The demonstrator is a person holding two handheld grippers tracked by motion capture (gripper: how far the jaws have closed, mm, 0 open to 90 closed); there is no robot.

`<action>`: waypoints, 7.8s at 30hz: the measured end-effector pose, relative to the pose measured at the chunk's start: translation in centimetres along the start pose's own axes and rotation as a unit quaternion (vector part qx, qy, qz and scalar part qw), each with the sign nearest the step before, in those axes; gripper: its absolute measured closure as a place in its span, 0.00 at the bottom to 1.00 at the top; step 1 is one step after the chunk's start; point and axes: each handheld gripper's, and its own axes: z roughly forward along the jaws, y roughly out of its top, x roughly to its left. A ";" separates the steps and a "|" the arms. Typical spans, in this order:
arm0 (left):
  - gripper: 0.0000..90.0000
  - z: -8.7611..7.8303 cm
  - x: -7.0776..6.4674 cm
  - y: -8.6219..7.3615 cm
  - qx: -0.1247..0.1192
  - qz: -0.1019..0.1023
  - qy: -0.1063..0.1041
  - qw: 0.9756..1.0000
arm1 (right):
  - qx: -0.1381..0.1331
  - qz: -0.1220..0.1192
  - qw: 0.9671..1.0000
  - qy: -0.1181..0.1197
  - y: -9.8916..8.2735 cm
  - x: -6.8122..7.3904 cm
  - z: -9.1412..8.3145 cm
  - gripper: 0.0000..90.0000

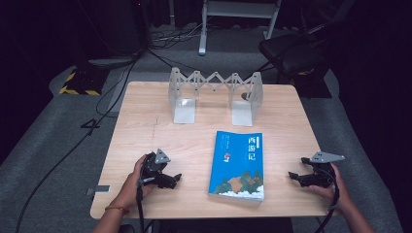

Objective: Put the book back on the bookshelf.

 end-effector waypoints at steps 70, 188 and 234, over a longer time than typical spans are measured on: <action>0.01 1.7 -6.3 1.7 -0.004 0.093 -0.077 0.993 | -0.005 -0.117 0.987 0.107 8.3 6.3 3.9 0.29; 0.79 -3.3 -3.2 5.1 -0.080 0.169 -0.124 0.974 | -0.073 -0.256 0.949 0.171 13.3 11.8 7.4 0.39; 0.81 -2.7 -7.6 5.2 -0.101 0.155 -0.063 0.981 | -0.086 -0.284 0.943 0.147 13.5 11.3 8.3 0.54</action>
